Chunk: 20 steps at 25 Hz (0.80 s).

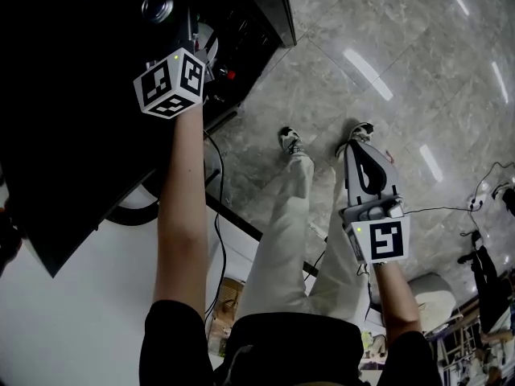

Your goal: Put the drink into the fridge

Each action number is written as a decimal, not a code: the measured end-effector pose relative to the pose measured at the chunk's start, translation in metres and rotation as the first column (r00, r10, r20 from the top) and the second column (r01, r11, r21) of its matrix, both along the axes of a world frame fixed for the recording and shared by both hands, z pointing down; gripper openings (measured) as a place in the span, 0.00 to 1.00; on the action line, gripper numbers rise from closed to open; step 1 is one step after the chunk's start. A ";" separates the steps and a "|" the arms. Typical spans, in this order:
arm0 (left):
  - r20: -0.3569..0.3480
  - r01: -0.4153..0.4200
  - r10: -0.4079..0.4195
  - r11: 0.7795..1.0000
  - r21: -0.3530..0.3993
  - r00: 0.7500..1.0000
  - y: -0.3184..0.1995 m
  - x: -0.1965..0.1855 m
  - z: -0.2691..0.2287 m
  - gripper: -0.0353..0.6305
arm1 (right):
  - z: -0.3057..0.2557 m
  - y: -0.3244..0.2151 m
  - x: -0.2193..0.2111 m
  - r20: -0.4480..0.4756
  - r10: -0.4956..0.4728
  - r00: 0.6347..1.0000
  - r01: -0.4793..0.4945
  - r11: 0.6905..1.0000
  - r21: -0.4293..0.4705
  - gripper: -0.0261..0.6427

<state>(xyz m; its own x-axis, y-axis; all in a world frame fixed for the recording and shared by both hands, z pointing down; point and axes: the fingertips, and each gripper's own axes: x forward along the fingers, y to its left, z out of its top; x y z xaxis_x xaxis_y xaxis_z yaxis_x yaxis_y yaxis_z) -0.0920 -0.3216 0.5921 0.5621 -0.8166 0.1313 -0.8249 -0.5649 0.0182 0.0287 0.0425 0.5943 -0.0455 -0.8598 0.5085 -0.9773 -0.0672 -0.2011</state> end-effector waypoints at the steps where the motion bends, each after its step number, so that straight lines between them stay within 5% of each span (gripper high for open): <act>1: 0.010 -0.001 0.001 1.000 -0.002 1.000 0.000 0.001 0.001 0.56 | 0.000 0.000 0.001 0.001 -0.003 1.000 0.003 1.000 -0.001 0.06; 10: 0.025 0.069 -0.069 0.997 -0.027 0.997 0.031 -0.004 -0.005 0.56 | -0.021 -0.006 0.023 -0.012 -0.045 0.999 0.046 0.998 0.038 0.06; 17: 0.046 0.100 -0.098 0.994 -0.039 0.994 0.087 -0.009 -0.025 0.16 | -0.047 -0.012 0.039 -0.005 -0.075 0.997 0.076 0.995 0.072 0.06; 20: 0.031 0.080 -0.078 0.996 -0.046 0.996 0.114 0.000 -0.042 0.07 | -0.060 -0.017 0.042 -0.013 -0.100 0.995 0.101 0.990 0.095 0.06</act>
